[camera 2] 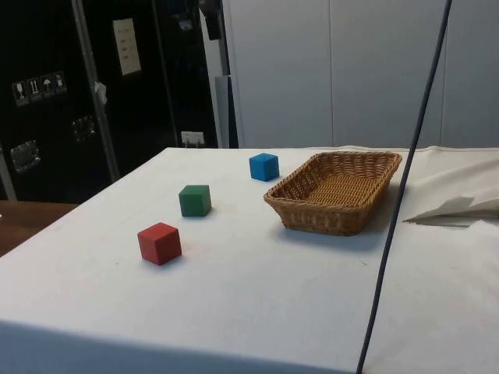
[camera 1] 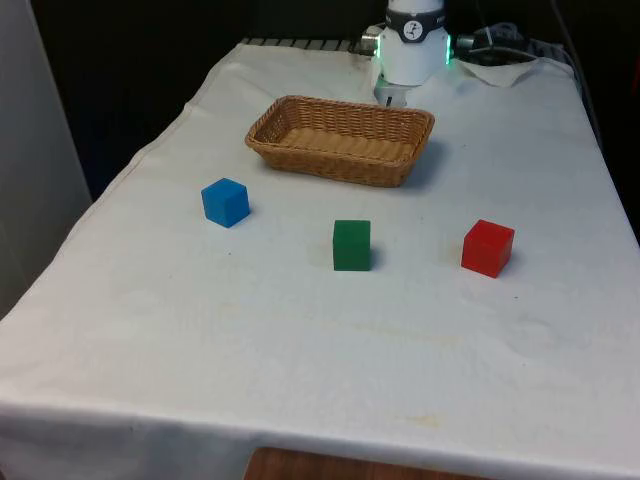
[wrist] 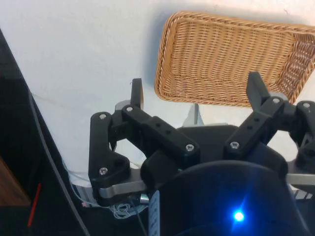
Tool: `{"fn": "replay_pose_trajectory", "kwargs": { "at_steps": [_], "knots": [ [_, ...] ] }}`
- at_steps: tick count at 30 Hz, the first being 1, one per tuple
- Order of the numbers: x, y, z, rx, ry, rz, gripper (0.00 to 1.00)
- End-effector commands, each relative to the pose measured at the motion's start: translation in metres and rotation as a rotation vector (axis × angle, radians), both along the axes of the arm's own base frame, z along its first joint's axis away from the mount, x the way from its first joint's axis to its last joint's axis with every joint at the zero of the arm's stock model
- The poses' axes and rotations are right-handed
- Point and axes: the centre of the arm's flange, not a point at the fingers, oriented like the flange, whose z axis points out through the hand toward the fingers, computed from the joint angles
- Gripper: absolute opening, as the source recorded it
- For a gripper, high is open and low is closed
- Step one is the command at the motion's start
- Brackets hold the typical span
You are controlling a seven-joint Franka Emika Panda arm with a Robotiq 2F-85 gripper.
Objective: Pick up the blue cube and place it into the basket.
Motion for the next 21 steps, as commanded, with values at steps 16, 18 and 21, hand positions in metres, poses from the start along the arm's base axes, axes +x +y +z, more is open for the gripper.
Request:
{"fn": "replay_pose_trajectory", "kwargs": {
  "at_steps": [16, 18, 21],
  "knots": [
    [0.024, -0.012, -0.037, -0.005, -0.017, -0.005, 1.00],
    [0.028, -0.012, -0.042, -0.004, -0.023, -0.006, 1.00],
    [0.031, -0.013, -0.046, -0.005, -0.026, -0.007, 1.00]
  ]
}}
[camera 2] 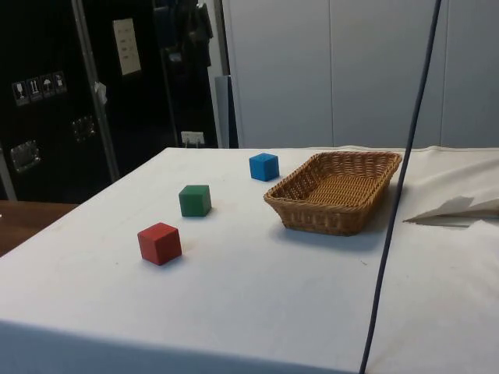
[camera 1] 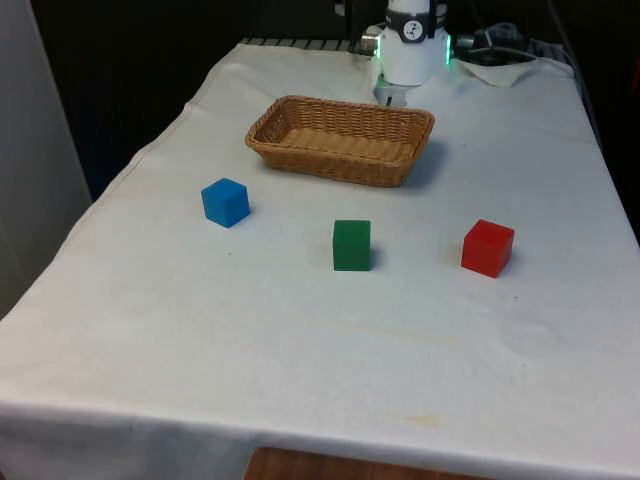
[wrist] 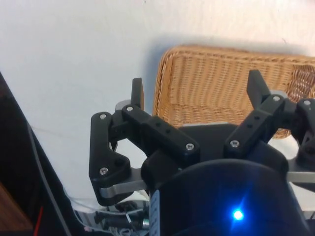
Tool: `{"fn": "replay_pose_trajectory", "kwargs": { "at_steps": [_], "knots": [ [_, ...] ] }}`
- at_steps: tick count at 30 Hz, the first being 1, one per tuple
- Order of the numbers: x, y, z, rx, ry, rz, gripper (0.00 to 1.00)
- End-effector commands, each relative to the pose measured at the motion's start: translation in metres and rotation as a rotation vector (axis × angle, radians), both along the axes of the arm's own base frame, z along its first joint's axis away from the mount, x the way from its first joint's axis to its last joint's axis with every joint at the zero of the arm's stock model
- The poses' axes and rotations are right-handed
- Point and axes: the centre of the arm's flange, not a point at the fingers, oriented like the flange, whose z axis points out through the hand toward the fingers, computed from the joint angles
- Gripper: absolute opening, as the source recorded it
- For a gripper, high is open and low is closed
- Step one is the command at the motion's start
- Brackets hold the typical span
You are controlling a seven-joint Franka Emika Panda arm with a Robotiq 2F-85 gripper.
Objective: Pick up the blue cube and place it into the basket.
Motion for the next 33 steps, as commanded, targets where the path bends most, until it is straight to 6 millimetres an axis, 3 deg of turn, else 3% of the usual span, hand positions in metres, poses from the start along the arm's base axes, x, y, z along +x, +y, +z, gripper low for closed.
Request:
{"fn": "replay_pose_trajectory", "kwargs": {
  "at_steps": [1, 14, 33],
  "knots": [
    [0.005, 0.000, -0.005, -0.001, -0.004, 0.002, 1.00],
    [0.032, 0.006, -0.032, -0.003, -0.032, 0.008, 1.00],
    [0.047, 0.014, -0.075, -0.009, -0.094, 0.029, 1.00]
  ]
}}
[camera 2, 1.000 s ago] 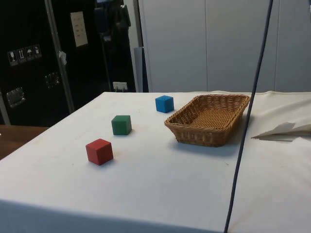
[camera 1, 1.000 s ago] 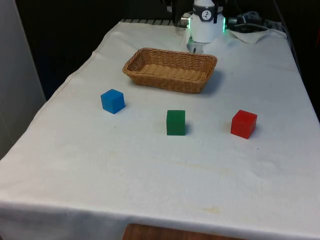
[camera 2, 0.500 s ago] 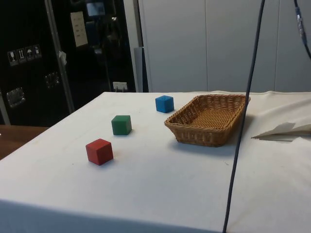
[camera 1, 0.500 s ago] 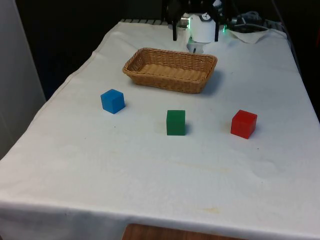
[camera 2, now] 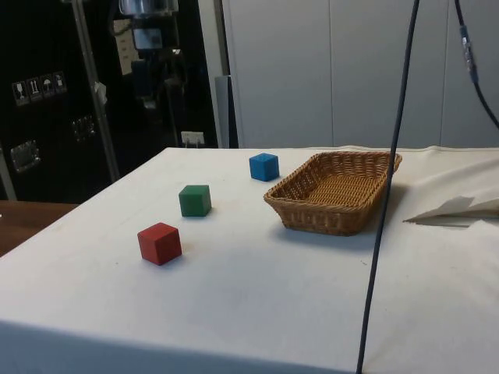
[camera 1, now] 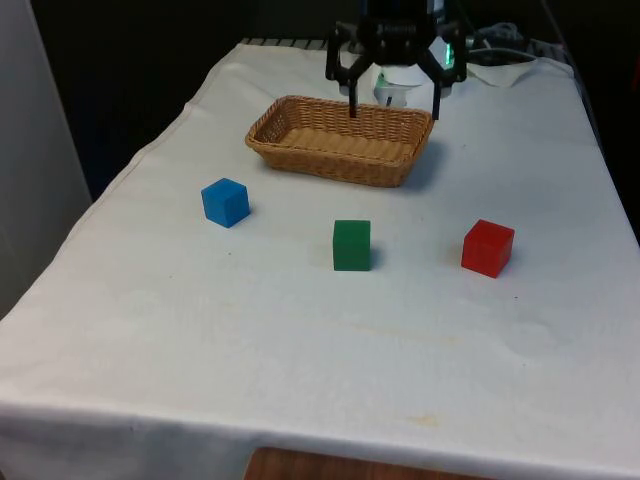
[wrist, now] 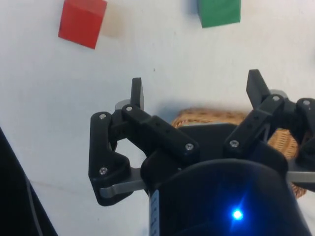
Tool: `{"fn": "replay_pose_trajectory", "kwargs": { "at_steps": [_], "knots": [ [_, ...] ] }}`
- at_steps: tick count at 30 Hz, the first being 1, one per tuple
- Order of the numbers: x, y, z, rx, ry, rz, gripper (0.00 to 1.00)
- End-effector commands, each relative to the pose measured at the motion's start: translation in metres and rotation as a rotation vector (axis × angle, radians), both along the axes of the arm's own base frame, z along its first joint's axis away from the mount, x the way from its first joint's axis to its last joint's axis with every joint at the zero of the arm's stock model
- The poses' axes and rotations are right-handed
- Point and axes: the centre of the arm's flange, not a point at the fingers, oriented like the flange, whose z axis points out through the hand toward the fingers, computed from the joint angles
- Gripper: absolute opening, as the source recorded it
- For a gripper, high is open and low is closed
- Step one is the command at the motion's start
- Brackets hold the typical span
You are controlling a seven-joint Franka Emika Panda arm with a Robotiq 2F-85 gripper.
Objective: Pick up the blue cube and place it into the basket.
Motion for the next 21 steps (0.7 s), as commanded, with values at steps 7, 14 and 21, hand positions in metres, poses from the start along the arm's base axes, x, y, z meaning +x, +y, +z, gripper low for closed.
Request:
{"fn": "replay_pose_trajectory", "kwargs": {
  "at_steps": [7, 14, 21],
  "knots": [
    [0.000, 0.002, -0.022, -0.002, -0.025, 0.038, 1.00],
    [0.000, -0.001, -0.036, -0.005, -0.028, 0.084, 1.00],
    [0.000, -0.006, -0.049, -0.008, -0.024, 0.132, 1.00]
  ]
}}
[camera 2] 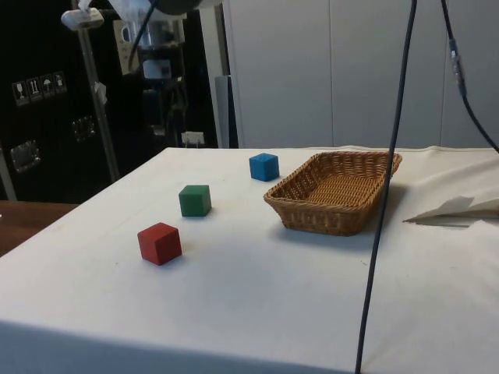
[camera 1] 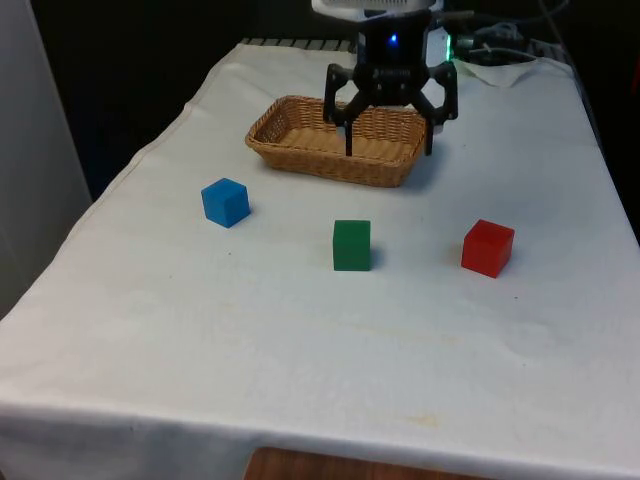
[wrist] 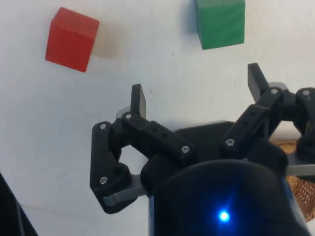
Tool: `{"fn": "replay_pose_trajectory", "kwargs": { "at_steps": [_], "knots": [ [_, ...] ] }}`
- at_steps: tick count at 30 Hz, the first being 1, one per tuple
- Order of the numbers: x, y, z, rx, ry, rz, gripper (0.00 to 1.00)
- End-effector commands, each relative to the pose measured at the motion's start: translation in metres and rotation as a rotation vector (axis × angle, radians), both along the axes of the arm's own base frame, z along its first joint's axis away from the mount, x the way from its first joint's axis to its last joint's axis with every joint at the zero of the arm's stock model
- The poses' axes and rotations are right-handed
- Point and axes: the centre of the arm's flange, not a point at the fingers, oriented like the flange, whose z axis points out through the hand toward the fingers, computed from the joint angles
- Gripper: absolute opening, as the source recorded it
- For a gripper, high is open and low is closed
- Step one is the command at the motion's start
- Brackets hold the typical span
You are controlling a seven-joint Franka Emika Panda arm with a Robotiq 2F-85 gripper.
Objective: Pick up the blue cube and place it into the basket.
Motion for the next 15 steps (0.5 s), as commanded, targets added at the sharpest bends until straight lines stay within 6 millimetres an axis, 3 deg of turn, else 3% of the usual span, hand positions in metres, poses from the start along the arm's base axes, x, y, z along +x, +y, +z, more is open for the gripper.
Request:
{"fn": "replay_pose_trajectory", "kwargs": {
  "at_steps": [1, 15],
  "knots": [
    [0.000, -0.001, -0.004, 0.001, -0.011, 0.017, 1.00],
    [0.000, -0.011, -0.034, -0.008, -0.010, 0.049, 1.00]
  ]
}}
